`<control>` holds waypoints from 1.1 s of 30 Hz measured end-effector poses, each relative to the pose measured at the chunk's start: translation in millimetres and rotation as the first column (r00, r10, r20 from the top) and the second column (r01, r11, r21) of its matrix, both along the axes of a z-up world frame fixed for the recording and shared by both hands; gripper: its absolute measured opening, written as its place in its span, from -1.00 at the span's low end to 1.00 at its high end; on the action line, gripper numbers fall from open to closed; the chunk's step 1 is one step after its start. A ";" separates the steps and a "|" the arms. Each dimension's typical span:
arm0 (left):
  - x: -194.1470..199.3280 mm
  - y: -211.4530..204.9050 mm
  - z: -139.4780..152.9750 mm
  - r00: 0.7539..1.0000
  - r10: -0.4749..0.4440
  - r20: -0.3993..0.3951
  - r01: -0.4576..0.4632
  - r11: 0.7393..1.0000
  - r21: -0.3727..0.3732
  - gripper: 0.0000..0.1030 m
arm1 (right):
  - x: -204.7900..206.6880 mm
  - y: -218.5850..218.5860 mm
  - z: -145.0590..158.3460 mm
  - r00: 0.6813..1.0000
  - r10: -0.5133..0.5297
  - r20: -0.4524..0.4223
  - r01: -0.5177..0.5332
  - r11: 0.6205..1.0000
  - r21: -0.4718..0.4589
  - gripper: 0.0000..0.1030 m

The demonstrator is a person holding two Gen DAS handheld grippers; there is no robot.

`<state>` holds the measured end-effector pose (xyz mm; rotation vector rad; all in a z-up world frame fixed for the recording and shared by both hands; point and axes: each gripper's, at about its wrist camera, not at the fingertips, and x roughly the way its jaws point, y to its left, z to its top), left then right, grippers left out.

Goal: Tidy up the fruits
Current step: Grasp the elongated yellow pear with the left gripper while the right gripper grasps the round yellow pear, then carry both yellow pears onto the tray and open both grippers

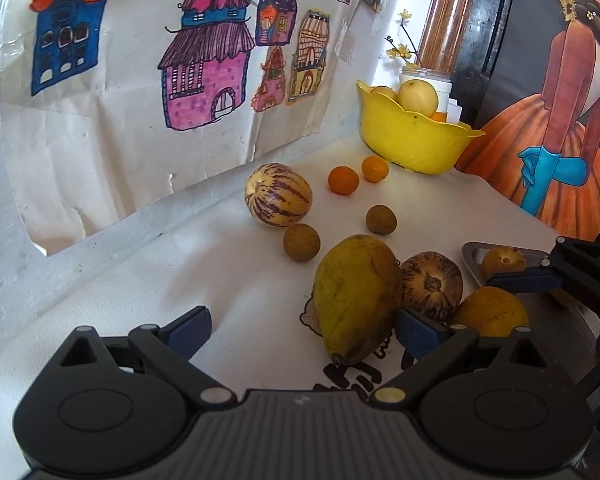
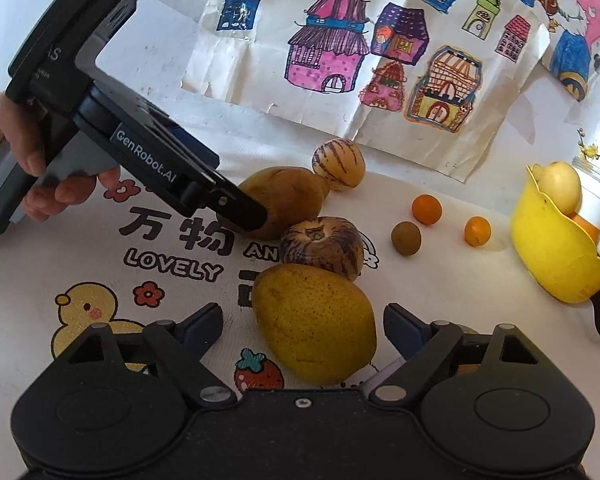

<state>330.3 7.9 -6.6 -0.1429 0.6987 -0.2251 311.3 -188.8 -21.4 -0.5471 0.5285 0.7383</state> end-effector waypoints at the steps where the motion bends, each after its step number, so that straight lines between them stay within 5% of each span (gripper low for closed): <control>1: 0.8 -0.7 0.0 1.000 -0.007 0.000 0.007 1.000 0.002 0.94 | 1.0 0.7 -0.5 1.000 0.003 -0.001 -0.003 1.000 -0.001 0.66; 12: 8.4 -6.0 0.2 0.998 -0.068 0.009 0.068 0.997 -0.029 0.70 | 8.8 -4.3 -2.2 1.000 -0.012 -0.023 0.012 0.999 0.034 0.26; 27: 16.4 -1.1 -2.4 0.996 -0.084 0.006 0.083 0.983 -0.166 0.24 | 7.9 -9.7 -5.9 0.999 -0.029 -0.029 0.031 0.998 0.055 0.23; 33: 12.4 -1.2 -3.4 0.997 -0.073 0.010 0.073 0.983 -0.168 0.21 | 7.9 -9.1 -6.8 0.999 -0.046 -0.029 0.048 0.997 0.060 0.23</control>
